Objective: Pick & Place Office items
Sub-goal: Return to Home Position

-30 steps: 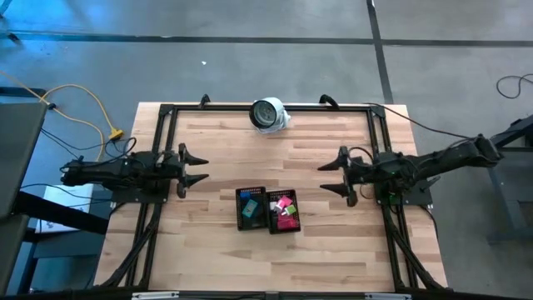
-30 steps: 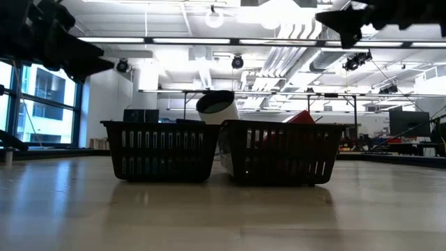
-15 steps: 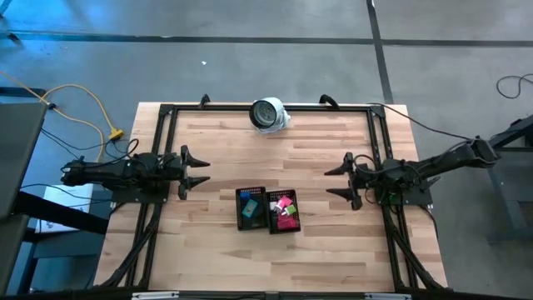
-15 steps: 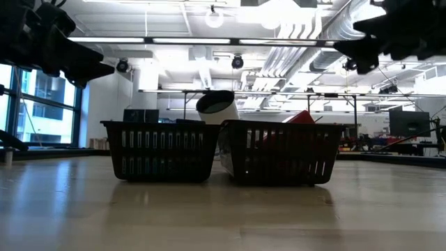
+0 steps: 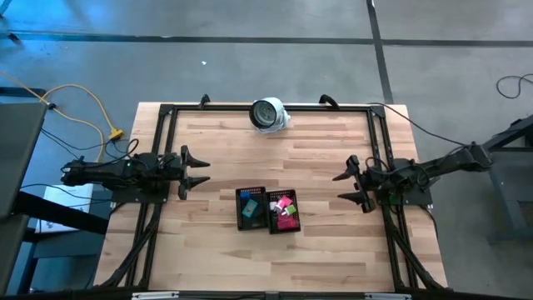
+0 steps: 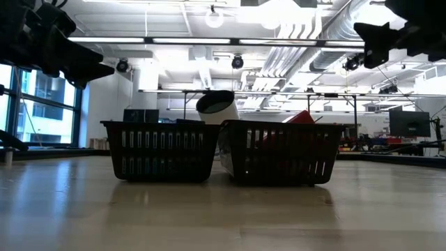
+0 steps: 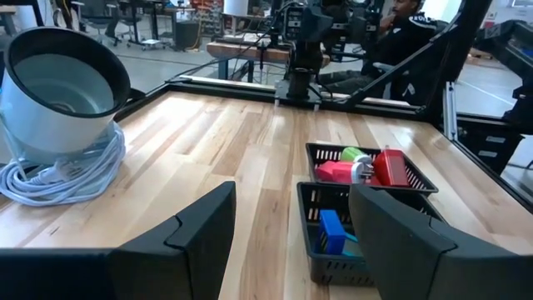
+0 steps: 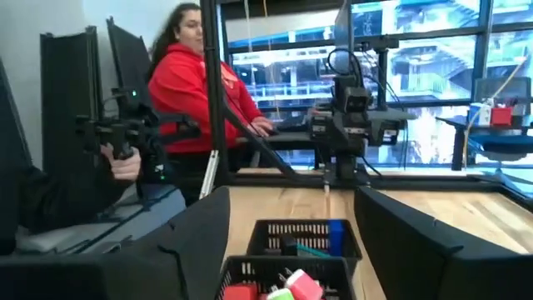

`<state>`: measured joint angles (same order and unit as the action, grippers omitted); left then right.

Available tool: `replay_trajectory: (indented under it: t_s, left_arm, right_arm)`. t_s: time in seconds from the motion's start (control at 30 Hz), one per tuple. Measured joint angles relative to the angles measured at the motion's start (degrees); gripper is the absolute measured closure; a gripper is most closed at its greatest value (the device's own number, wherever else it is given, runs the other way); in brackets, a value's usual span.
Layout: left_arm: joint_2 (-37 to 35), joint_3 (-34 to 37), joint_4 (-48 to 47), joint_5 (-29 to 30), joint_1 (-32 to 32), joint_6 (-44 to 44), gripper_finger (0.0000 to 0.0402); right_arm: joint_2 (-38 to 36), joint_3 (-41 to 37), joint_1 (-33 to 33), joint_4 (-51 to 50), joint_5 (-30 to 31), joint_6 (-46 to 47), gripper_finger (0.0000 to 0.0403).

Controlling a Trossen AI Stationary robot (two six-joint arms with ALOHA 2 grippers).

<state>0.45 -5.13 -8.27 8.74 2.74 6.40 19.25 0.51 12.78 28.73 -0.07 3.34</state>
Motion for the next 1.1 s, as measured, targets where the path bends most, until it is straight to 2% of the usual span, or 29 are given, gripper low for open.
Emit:
replay_trajectory:
  t_s: [0.23, 0.47, 0.63, 0.77, 0.93, 1.1]
  left_arm:
    - [0.0, 0.0, -0.2, 0.0, 0.0, 0.5, 0.0176]
    - [0.0, 0.0, -0.3, 0.1, 0.0, -0.3, 0.0176]
    - [0.0, 0.0, -0.7, 0.1, 0.0, -0.4, 0.0176]
    - [0.0, 0.0, -0.8, 0.4, 0.0, -0.6, 0.0181]
    - [0.0, 0.0, -1.0, 0.5, 0.0, -1.3, 0.0217]
    - [0.0, 0.0, -1.1, 0.5, 0.0, -1.2, 0.0301]
  right_arm:
    - [-7.4, 0.0, 0.0, -5.3, 0.1, -1.6, 0.0201]
    - [-19.1, -0.1, 0.0, -17.7, 3.7, -1.2, 0.0242]
    - [-18.9, 0.0, -0.1, -19.0, 6.8, -1.9, 0.0267]
    - [-18.9, 0.0, -0.1, -20.2, 12.3, -2.3, 0.0289]
    - [-18.9, 0.1, -0.1, -20.5, 16.1, -3.2, 0.0330]
    - [-18.9, 0.1, -0.1, -21.0, 16.6, -3.6, 0.0390]
